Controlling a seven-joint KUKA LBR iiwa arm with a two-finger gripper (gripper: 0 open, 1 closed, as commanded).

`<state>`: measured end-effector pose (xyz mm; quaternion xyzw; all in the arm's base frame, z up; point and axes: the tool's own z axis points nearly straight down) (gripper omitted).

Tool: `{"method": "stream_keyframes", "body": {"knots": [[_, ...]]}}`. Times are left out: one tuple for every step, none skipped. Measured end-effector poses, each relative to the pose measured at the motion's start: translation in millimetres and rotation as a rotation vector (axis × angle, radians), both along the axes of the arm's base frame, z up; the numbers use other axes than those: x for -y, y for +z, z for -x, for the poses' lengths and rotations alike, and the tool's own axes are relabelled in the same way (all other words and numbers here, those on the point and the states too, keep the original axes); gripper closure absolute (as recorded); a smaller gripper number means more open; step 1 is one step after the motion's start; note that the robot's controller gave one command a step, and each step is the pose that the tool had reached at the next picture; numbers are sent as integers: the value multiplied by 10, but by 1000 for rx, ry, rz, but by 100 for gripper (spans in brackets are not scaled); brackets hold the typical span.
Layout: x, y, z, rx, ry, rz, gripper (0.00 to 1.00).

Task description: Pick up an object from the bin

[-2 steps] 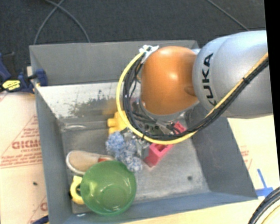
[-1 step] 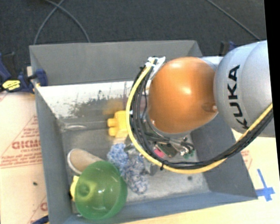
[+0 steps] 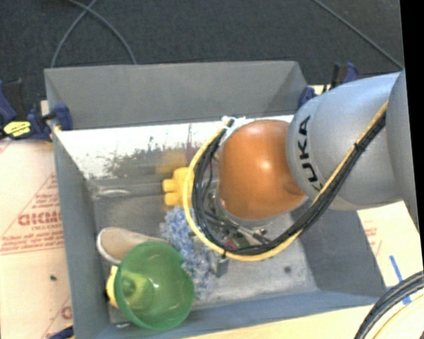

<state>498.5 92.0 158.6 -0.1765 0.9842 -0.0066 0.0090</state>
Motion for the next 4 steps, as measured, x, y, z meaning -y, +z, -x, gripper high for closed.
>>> {"method": "stream_keyframes", "body": {"knots": [[-335,575,-11,31,311,2,100],[-459,-451,-362,5,1,3,100],[-701,17,194,35,158,1,100],[-656,120,-399,18,13,2,100]]}}
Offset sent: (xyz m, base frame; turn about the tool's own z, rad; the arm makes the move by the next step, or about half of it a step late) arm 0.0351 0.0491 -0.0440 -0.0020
